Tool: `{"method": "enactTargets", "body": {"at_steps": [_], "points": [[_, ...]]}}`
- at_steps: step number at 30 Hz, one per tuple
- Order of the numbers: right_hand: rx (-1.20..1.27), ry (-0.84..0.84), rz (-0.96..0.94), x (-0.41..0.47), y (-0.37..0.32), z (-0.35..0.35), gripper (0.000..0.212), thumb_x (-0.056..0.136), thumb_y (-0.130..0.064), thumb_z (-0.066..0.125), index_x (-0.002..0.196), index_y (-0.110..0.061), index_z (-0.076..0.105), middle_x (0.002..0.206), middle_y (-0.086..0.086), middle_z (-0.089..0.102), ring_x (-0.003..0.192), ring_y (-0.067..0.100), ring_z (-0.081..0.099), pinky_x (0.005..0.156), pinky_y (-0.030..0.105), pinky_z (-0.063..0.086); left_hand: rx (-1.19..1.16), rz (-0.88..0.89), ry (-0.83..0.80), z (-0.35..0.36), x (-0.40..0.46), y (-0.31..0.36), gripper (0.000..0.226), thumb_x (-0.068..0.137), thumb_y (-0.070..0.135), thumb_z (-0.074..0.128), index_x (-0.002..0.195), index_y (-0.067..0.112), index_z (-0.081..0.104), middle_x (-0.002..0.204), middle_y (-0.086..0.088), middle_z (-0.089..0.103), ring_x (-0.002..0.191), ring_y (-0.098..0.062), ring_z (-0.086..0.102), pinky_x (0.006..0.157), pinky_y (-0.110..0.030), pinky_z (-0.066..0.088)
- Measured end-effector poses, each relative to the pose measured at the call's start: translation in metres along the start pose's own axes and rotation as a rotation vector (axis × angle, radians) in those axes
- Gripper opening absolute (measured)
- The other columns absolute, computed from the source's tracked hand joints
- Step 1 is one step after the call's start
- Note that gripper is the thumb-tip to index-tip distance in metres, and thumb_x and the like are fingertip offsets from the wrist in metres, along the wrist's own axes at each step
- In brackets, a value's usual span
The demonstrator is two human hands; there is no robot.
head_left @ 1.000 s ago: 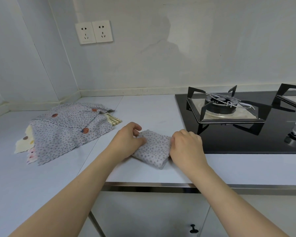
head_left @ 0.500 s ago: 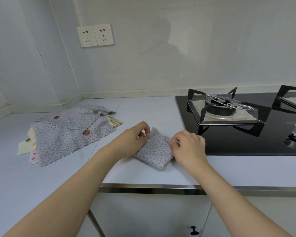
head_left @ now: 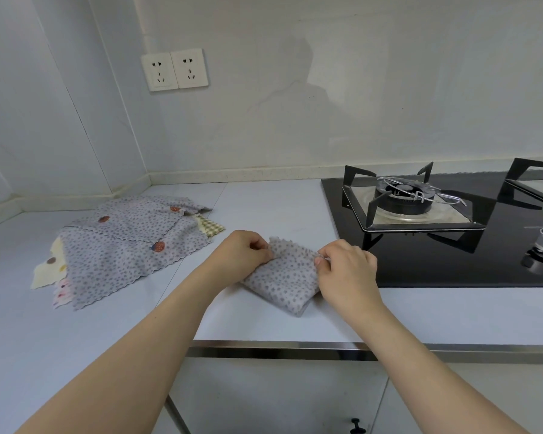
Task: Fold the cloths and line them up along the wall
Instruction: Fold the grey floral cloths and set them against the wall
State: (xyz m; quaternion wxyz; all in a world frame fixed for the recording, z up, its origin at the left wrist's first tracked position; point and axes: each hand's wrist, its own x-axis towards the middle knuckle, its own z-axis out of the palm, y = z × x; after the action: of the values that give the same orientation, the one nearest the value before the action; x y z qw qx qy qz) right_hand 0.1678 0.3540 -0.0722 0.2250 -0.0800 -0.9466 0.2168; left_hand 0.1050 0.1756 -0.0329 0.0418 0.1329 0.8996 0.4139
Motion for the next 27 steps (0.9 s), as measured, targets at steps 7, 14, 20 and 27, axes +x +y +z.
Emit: {"method": "enactTargets", "body": {"at_steps": [7, 14, 20, 27], "points": [[-0.197, 0.039, 0.039, -0.002, 0.0, 0.007, 0.028, 0.097, -0.031, 0.041, 0.099, -0.024, 0.068, 0.106, -0.005, 0.059, 0.1, 0.02, 0.051, 0.093, 0.036, 0.022, -0.224, -0.16, 0.013, -0.003, 0.007, 0.008, 0.012, 0.081, 0.011, 0.073, 0.076, 0.014, 0.061, 0.081, -0.007, 0.062, 0.075, -0.02, 0.054, 0.061, -0.028, 0.041], [-0.175, 0.041, 0.036, -0.002, 0.001, 0.007, 0.028, 0.097, -0.039, 0.042, 0.1, -0.028, 0.067, 0.101, -0.007, 0.06, 0.101, 0.018, 0.05, 0.092, 0.036, 0.022, 0.034, -0.123, 0.088, 0.014, 0.017, 0.0, 0.017, 0.087, 0.024, 0.068, 0.083, 0.015, 0.054, 0.076, 0.001, 0.056, 0.068, -0.016, 0.052, 0.055, -0.026, 0.039], [-0.131, 0.019, 0.007, -0.001, 0.003, 0.005, 0.028, 0.098, -0.041, 0.042, 0.097, -0.027, 0.067, 0.098, -0.008, 0.064, 0.098, 0.018, 0.051, 0.09, 0.035, 0.022, 0.236, 0.13, 0.263, 0.011, -0.025, 0.009, 0.013, 0.089, 0.035, 0.055, 0.088, 0.023, 0.053, 0.089, 0.004, 0.056, 0.079, -0.014, 0.055, 0.065, -0.032, 0.044], [-0.101, -0.013, -0.012, 0.0, 0.001, 0.004, 0.031, 0.097, -0.047, 0.042, 0.09, -0.029, 0.066, 0.093, -0.011, 0.066, 0.094, 0.019, 0.054, 0.084, 0.035, 0.021, 0.725, 0.328, 0.2, 0.021, -0.069, 0.006, 0.034, 0.08, 0.061, 0.049, 0.094, 0.029, 0.051, 0.097, 0.012, 0.049, 0.092, -0.014, 0.047, 0.082, -0.033, 0.037]]}}
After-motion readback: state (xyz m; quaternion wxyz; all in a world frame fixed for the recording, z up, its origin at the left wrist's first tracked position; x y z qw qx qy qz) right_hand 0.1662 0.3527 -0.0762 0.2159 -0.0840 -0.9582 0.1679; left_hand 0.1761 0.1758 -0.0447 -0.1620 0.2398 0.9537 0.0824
